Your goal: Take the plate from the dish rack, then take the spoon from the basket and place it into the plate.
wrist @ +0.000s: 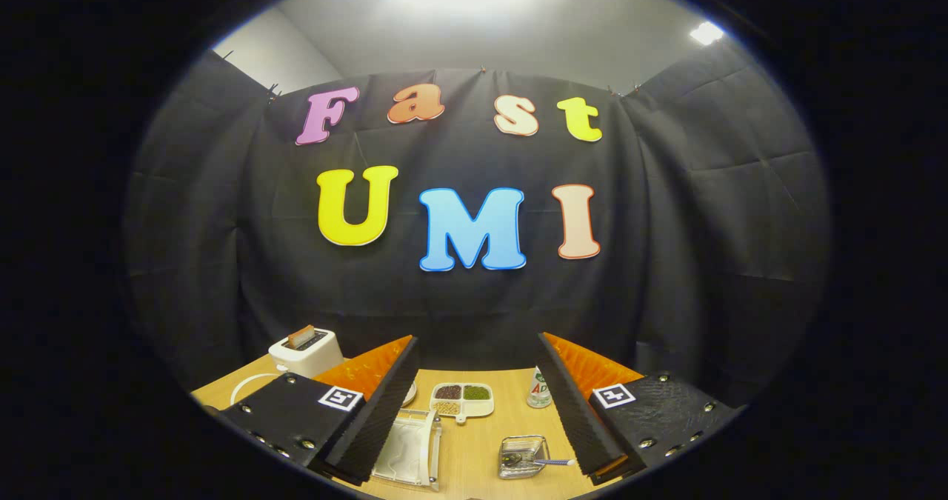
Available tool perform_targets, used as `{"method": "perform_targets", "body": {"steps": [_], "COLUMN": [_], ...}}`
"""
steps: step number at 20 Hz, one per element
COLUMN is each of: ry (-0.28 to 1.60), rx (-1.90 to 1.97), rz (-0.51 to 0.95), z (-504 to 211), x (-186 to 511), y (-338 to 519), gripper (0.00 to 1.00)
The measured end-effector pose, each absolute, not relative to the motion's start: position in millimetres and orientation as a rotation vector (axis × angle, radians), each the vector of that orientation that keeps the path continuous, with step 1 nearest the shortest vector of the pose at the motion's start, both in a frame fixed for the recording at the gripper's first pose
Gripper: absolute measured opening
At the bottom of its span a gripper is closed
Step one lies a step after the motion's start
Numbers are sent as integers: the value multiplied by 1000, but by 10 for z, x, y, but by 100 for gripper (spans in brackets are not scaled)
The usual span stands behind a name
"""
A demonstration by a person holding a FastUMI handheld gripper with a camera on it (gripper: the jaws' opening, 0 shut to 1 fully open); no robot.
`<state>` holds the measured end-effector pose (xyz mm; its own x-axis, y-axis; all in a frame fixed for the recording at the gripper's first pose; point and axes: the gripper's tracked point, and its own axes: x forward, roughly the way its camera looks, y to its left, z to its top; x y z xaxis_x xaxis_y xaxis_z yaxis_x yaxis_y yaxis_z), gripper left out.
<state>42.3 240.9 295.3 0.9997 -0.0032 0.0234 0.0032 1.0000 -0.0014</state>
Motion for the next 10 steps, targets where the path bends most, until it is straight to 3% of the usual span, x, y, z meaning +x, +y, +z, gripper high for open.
{"method": "perform_targets", "body": {"steps": [10], "ry": [264], "rx": [-21], "rz": [93], "z": [2595], "x": [894], "y": [2986], "gripper": [97]}}
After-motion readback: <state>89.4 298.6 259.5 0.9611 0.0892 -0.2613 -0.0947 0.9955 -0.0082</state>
